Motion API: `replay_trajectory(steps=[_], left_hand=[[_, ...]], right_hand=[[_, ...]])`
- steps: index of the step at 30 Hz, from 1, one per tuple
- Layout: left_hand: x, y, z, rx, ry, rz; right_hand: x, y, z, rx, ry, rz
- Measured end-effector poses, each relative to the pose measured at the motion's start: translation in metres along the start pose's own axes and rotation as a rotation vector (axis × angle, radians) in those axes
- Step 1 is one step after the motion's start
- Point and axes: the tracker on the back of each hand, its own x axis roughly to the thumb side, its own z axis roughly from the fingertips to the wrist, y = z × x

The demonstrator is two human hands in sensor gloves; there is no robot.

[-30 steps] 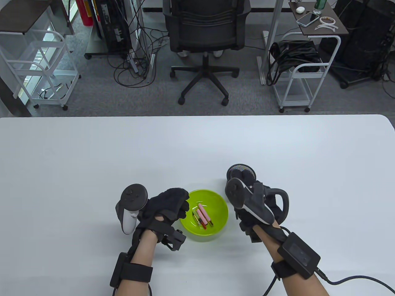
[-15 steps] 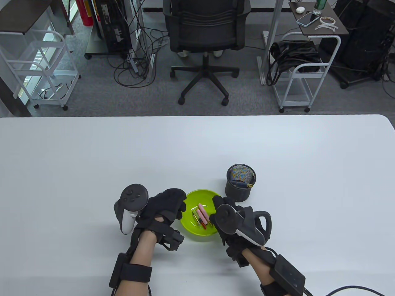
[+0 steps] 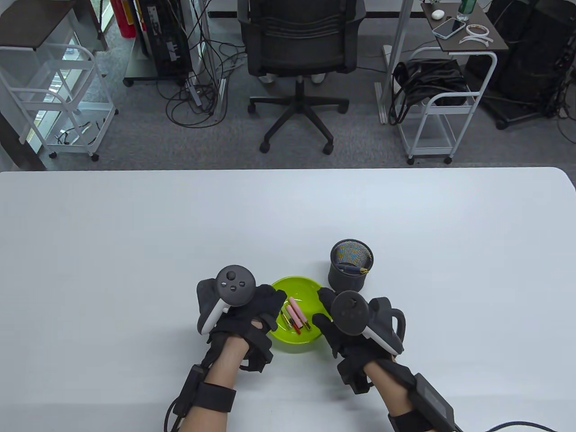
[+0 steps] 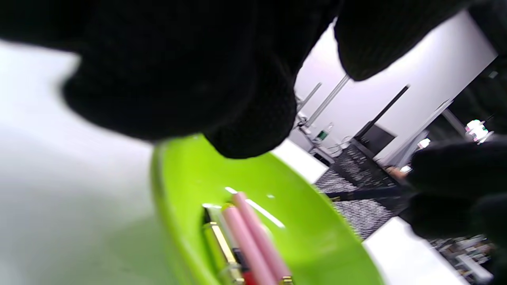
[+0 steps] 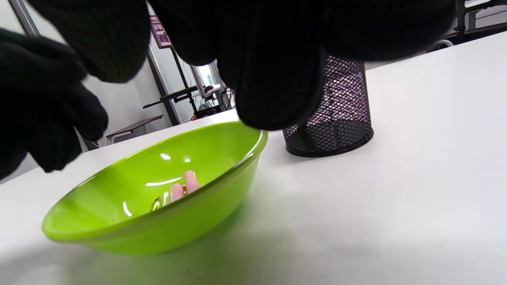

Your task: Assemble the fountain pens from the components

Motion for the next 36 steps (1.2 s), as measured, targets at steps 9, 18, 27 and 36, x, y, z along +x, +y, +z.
replay_trajectory(steps=[9,18,27,36], left_hand=[[0.041,-0.031,-0.024,-0.169,0.137,-0.523],[0.053,-0.054,-0.049,-0.300,0.214,-0.589],[0.049,-0.063,-0.060,-0.343,0.291,-0.604],[0.052,-0.066,-0.061,-0.353,0.304,-0.639]], right_hand=[[-0.007,-0.001,-0.002,0.009,0.029,-0.046],[-0.010,-0.002,-0.003,0.022,0.043,-0.071],[-0.011,-0.002,-0.003,0.028,0.048,-0.082],[-0.012,-0.003,-0.004,0.040,0.055,-0.084]])
